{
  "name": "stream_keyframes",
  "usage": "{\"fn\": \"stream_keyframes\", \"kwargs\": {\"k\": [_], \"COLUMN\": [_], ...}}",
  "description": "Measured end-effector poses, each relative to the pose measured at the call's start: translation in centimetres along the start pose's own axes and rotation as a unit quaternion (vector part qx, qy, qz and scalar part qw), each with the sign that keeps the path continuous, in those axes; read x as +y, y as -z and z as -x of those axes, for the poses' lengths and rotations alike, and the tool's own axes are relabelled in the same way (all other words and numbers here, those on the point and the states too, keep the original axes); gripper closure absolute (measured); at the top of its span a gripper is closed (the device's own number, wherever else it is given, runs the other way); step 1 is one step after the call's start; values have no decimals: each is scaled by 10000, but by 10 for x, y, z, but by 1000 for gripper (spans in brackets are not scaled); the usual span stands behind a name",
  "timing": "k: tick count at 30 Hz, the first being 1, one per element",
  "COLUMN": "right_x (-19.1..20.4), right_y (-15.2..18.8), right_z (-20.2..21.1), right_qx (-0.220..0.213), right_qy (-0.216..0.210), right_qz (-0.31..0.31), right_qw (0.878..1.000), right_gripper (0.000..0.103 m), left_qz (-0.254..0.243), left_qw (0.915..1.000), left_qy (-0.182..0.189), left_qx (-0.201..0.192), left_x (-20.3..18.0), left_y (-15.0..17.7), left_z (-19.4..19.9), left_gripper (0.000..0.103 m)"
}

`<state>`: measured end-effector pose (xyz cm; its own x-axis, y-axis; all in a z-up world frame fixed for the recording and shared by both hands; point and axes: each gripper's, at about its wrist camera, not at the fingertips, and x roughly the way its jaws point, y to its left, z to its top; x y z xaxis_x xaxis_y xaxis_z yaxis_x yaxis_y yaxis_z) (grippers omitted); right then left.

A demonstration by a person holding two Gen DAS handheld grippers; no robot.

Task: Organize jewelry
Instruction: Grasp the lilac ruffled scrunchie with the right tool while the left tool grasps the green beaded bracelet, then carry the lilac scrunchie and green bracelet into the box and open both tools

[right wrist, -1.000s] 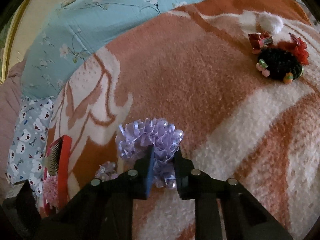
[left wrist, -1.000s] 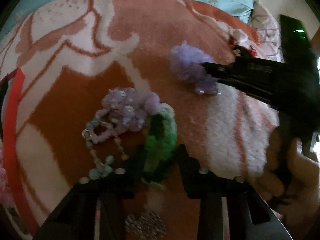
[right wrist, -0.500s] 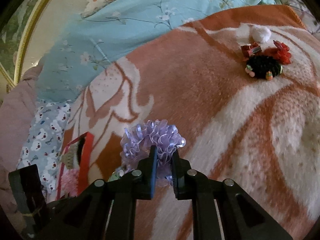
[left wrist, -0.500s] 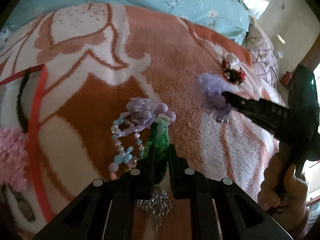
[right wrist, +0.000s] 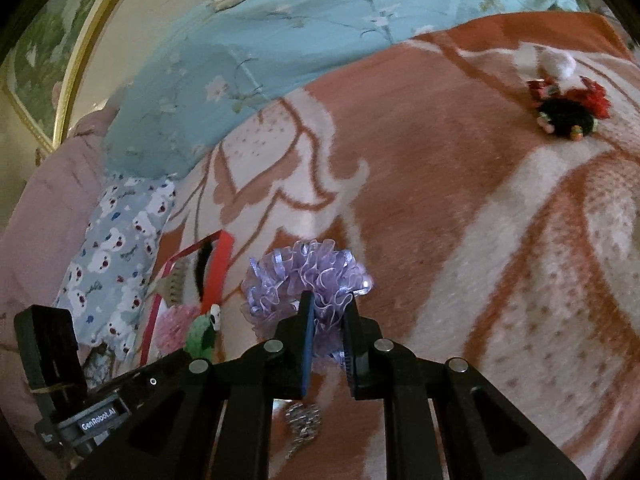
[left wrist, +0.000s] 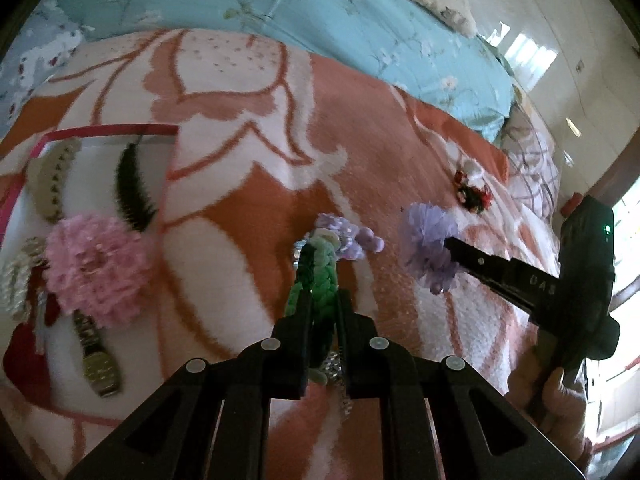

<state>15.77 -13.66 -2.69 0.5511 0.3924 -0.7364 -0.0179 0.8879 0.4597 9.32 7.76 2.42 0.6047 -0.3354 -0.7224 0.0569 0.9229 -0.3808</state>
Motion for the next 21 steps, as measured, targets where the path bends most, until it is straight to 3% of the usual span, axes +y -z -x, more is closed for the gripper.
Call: {"fn": "stream_keyframes", "kwargs": {"k": [21], "right_x": [94], "right_y": [29], "right_z": [-45], "right_qx": [571], "right_qy": [-503], "right_qz": [665], "right_qw": [9949], "right_gripper": [91], "left_qz": [705], "left_qw": [9954], "left_qy": [-437], "left_qx": [-483], "left_x": [87], "left_y": [19], "left_z": [80], "left_gripper": [93]}}
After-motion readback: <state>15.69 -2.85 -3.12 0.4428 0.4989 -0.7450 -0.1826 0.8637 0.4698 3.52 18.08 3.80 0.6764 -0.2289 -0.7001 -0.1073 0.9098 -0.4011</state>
